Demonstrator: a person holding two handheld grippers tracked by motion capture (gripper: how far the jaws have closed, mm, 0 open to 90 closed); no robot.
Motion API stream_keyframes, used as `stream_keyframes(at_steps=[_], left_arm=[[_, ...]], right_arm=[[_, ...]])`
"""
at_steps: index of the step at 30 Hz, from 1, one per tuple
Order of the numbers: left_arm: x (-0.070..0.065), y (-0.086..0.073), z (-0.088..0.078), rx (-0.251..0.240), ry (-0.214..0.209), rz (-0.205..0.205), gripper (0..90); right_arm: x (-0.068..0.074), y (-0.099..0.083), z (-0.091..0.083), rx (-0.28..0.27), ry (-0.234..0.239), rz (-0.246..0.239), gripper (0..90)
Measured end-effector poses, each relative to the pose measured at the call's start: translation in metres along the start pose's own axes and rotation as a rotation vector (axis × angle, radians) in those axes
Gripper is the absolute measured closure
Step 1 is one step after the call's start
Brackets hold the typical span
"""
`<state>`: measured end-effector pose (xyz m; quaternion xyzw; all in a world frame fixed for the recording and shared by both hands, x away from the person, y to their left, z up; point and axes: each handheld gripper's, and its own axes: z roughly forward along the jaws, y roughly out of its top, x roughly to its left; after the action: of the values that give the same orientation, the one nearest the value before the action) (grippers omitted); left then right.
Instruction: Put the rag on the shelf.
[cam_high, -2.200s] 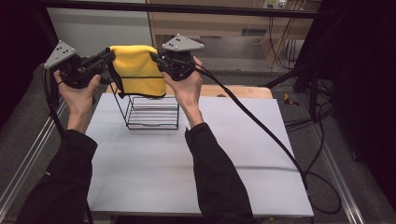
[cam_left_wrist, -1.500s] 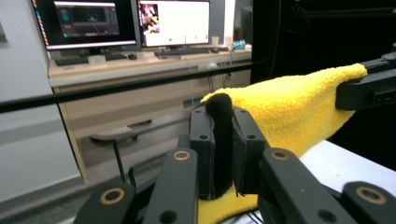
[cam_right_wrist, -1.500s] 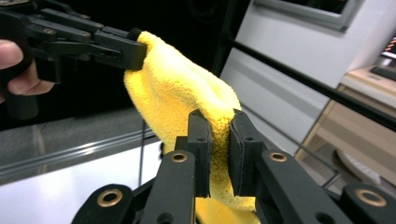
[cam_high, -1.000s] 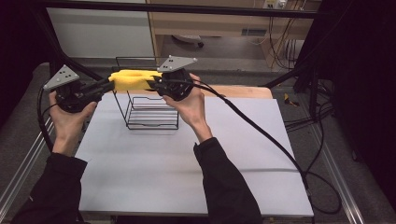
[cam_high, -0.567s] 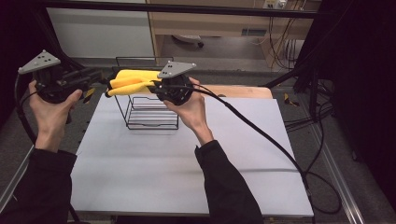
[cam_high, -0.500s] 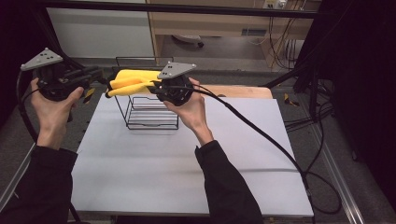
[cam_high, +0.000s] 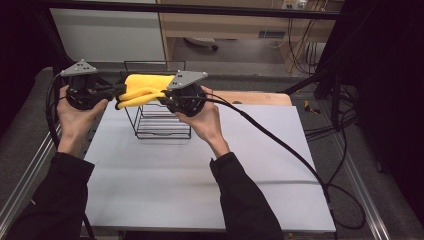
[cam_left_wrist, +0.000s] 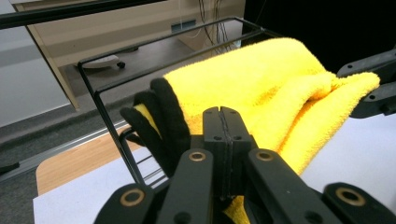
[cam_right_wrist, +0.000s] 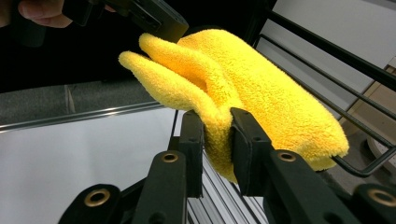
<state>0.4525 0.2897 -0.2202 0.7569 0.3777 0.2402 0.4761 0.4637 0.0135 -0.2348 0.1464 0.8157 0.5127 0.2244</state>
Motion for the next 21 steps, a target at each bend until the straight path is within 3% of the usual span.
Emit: stream_keyframes(at_steps=[3, 7, 10, 12, 15, 17, 19, 21], left_arm=[[-0.001, -0.004, 0.002, 0.013, -0.002, 0.012, 89.6], [-0.002, -0.009, 0.003, 0.031, 0.000, 0.034, 89.7], [-0.002, -0.015, 0.005, 0.047, 0.003, 0.041, 89.7], [-0.001, -0.019, 0.008, 0.056, 0.003, 0.045, 89.7], [0.000, -0.027, 0.012, 0.059, -0.003, 0.042, 89.7], [0.000, -0.031, 0.014, 0.062, -0.004, 0.045, 89.7], [0.000, -0.034, 0.017, 0.063, -0.002, 0.045, 89.7], [0.000, -0.038, 0.020, 0.064, -0.001, 0.042, 89.7]], right_arm=[[0.002, 0.000, -0.001, 0.009, 0.005, -0.001, 70.2], [0.006, 0.001, -0.004, 0.005, 0.031, 0.016, 53.3], [0.006, 0.003, -0.007, -0.008, 0.029, 0.030, 47.7], [0.005, 0.003, -0.006, -0.005, 0.021, 0.045, 52.1], [0.004, -0.001, 0.000, 0.030, 0.017, 0.073, 71.2], [0.003, -0.006, 0.006, 0.047, 0.028, 0.117, 82.9], [0.002, -0.012, 0.012, 0.064, 0.028, 0.164, 89.4], [0.001, -0.018, 0.018, 0.092, 0.013, 0.182, 90.0]])
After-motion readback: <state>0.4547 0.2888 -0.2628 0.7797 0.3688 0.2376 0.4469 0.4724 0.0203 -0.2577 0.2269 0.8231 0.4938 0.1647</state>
